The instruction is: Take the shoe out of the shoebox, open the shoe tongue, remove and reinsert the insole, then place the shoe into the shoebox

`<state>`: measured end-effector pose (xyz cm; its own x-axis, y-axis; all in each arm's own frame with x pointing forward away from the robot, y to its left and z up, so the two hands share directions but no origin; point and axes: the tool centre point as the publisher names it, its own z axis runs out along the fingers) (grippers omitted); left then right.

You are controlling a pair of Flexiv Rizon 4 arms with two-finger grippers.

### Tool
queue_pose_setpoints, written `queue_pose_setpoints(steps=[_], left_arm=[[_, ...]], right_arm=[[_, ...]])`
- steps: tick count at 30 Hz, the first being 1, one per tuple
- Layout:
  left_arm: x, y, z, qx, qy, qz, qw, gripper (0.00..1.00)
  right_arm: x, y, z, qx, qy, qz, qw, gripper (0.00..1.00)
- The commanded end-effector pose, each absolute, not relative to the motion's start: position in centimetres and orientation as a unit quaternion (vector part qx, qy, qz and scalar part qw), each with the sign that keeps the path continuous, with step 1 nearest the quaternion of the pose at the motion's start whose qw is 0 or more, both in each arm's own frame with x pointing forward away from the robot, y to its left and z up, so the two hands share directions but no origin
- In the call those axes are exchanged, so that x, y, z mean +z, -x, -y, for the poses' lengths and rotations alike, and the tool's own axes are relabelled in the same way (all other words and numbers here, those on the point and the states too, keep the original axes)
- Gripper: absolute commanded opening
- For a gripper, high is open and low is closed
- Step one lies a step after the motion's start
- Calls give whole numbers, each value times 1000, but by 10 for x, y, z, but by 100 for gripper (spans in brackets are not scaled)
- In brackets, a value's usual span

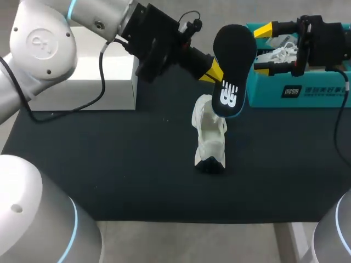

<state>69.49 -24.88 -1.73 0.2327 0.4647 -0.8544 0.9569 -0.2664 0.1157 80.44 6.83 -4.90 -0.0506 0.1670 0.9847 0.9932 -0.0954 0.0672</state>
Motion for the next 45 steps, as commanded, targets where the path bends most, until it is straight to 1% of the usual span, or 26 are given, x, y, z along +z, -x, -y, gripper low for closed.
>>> queue_pose_setpoints(steps=[1, 4, 11, 13, 14, 15, 19, 27, 28, 29, 30, 38, 39, 40, 45], left_arm=[[-26, -693, 252, -363, -700, -512, 341, 0], [-30, -695, 256, -372, -680, -530, 344, 0], [-40, -701, 263, -368, -692, -523, 336, 0], [-40, -704, 266, -367, -692, -523, 336, 0], [-40, -707, 267, -367, -692, -523, 336, 0], [-41, -709, 267, -366, -692, -524, 336, 0], [-39, -717, 269, -348, -697, -525, 341, 0], [-41, -724, 266, -332, -694, -537, 346, 0], [-41, -725, 266, -334, -695, -536, 344, 0], [-41, -725, 266, -334, -695, -536, 343, 0], [-41, -725, 266, -335, -696, -535, 343, 0], [-37, -728, 262, -331, -708, -532, 325, 0], [-37, -728, 260, -327, -713, -535, 315, 45], [-37, -728, 259, -324, -716, -535, 309, 100], [-32, -729, 249, -297, -736, -553, 255, 100]], right_arm=[[-43, -804, -73, -487, 558, 534, 408, 100], [-41, -803, -77, -484, 562, 537, 402, 100], [-40, -801, -90, -493, 547, 541, 407, 100], [-40, -800, -96, -492, 544, 542, 409, 69], [-40, -799, -98, -491, 543, 544, 410, 56], [-41, -799, -100, -491, 542, 544, 411, 49], [-45, -797, -105, -492, 538, 542, 418, 36], [-50, -792, -113, -493, 537, 534, 429, 34], [-51, -791, -113, -493, 538, 533, 428, 30], [-51, -791, -113, -495, 539, 531, 427, 9], [-52, -791, -112, -497, 541, 529, 426, 0], [-54, -792, -111, -499, 544, 526, 423, 0], [-54, -793, -111, -499, 543, 526, 423, 0], [-54, -794, -111, -500, 543, 527, 423, 0], [-60, -797, -113, -498, 541, 530, 422, 0]])
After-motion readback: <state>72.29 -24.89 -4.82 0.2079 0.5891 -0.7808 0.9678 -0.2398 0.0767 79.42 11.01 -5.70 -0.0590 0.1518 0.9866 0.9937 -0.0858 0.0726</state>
